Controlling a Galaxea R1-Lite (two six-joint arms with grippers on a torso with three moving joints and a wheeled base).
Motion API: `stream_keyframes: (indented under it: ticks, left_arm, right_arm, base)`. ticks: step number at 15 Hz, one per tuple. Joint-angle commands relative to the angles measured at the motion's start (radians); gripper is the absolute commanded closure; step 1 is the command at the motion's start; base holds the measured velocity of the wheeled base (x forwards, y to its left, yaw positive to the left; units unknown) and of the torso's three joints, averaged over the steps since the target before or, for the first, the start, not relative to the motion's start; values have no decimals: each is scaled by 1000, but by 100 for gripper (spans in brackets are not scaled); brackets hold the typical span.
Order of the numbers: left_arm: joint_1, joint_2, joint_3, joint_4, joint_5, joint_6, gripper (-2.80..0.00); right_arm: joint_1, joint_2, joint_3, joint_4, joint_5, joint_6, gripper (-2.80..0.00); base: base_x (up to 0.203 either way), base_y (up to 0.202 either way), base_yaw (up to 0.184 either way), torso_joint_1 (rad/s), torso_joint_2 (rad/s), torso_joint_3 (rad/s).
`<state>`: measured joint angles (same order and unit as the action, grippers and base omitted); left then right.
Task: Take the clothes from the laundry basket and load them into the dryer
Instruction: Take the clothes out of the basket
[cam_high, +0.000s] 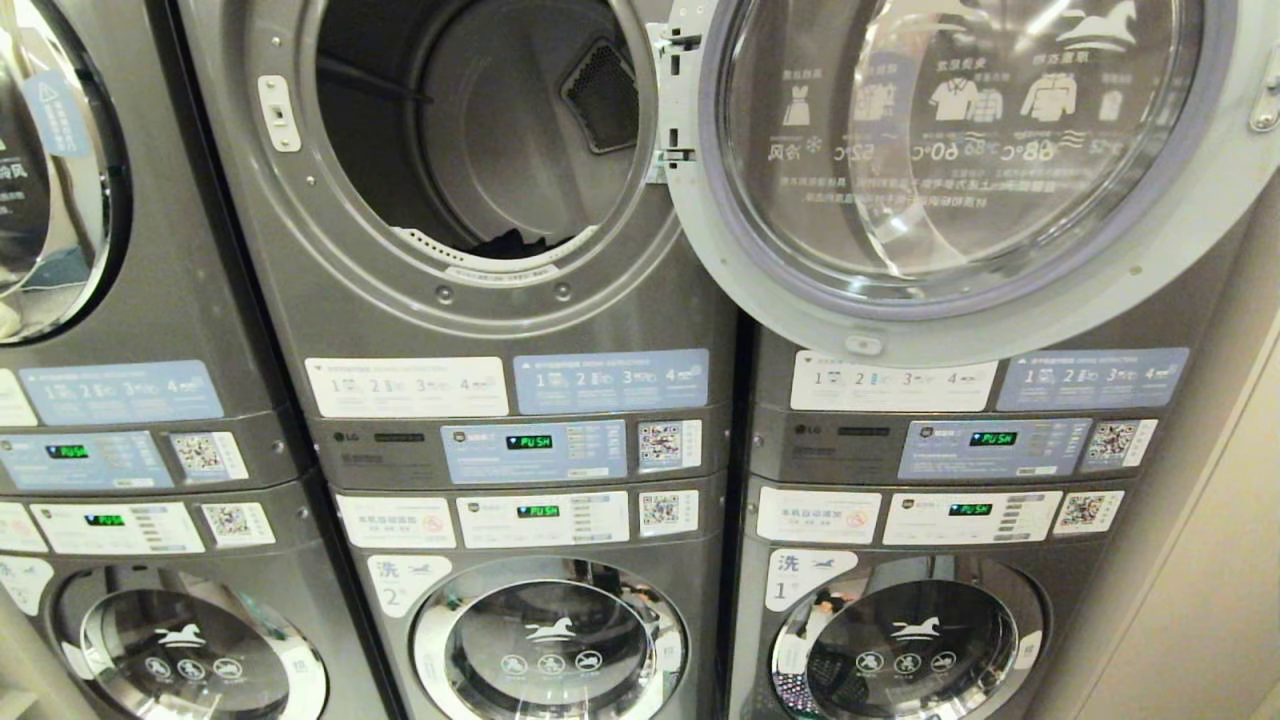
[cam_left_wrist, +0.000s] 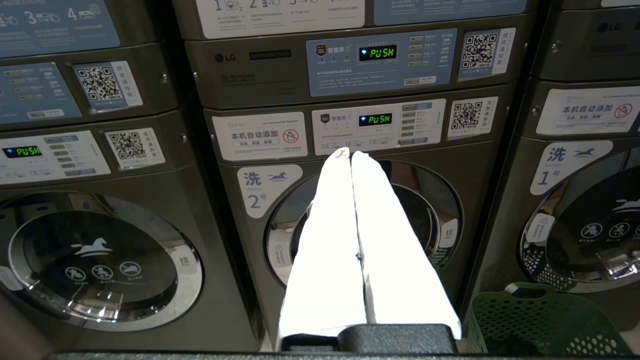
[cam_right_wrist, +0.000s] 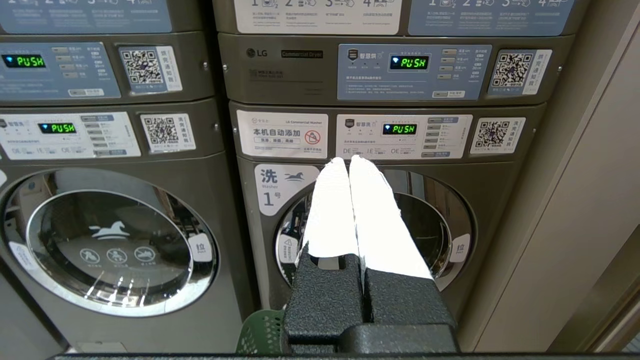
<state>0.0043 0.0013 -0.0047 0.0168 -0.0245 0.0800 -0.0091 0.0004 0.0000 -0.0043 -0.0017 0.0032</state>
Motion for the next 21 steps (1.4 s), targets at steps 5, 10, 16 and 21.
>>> stream_keyframes:
  ticks: [5, 10, 16, 21]
  left_arm:
    - [0, -1, 0, 0, 6, -9, 0]
    - [0, -1, 0, 0, 6, -8, 0]
    - [0, -1, 0, 0, 5, -10, 0]
    - [0, -1, 0, 0, 6, -9, 0]
  right_arm:
    - [0, 0, 0, 0, 0, 0, 0]
    - [0, 0, -1, 0, 2, -2, 0]
    - [0, 0, -1, 0, 0, -2, 0]
    - [0, 0, 0, 0, 2, -2, 0]
  base:
    - [0, 0, 0, -59, 128, 68]
    - [0, 0, 0, -50, 117, 61]
    - [0, 0, 0, -57, 122, 68]
    - [0, 0, 0, -56, 122, 64]
